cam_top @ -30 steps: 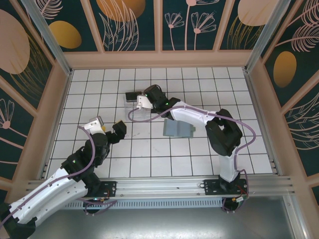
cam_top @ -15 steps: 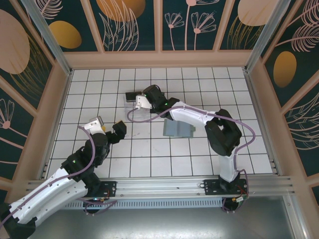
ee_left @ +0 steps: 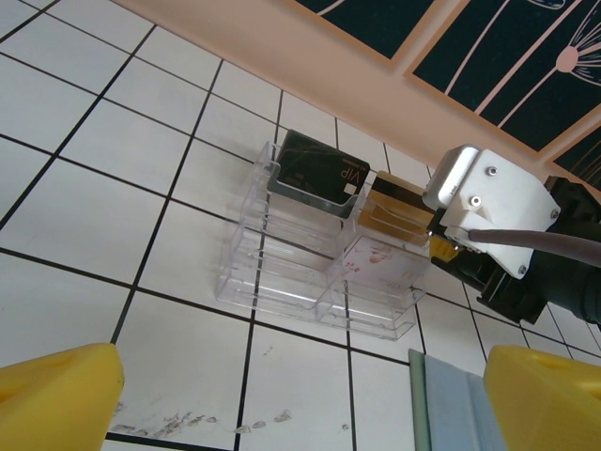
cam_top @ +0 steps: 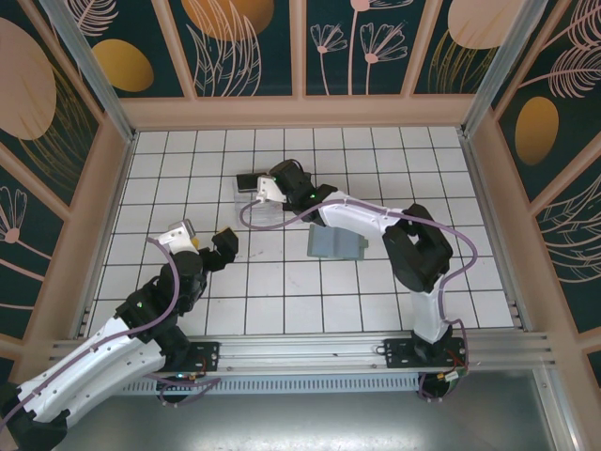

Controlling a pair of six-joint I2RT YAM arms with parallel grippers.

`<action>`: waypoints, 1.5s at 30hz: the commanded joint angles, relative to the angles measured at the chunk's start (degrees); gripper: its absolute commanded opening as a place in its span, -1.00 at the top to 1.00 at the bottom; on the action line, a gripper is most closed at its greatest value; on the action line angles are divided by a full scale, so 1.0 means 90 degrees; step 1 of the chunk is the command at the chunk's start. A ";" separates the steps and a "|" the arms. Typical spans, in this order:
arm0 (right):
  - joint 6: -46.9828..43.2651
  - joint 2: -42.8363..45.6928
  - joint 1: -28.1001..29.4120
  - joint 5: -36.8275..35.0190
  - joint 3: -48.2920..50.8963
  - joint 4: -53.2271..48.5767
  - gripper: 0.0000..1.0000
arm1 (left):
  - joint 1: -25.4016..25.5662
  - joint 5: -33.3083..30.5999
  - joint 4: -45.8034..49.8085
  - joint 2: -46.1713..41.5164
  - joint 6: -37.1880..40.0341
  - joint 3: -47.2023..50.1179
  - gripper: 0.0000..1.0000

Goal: Take the credit cards out of the card holder

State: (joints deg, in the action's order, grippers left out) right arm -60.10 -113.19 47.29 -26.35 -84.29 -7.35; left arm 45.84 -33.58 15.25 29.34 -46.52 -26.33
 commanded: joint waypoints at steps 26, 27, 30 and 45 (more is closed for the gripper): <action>0.1644 0.0464 -0.0193 -0.0437 -0.0536 -0.0036 0.19 | -0.0020 -0.0104 -0.0091 0.0114 0.0180 0.0090 -0.97; 0.1935 0.0601 -0.0222 -0.0451 -0.0471 -0.0066 0.16 | -0.0017 -0.0081 -0.0102 0.0177 0.0191 0.0064 -0.98; 0.2872 0.1182 -0.0328 -0.0246 -0.0049 -0.0067 0.10 | -0.0016 0.0031 -0.0160 0.0397 0.0221 -0.0009 -0.98; 0.6463 0.5792 -0.1985 0.0665 0.4497 0.1629 -0.98 | -0.0026 -0.0188 -0.1098 0.1942 0.0841 -0.0583 -0.98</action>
State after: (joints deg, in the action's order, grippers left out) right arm -9.34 -65.45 31.64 -22.17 -50.19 1.76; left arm 45.84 -33.17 10.00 44.75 -43.27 -29.74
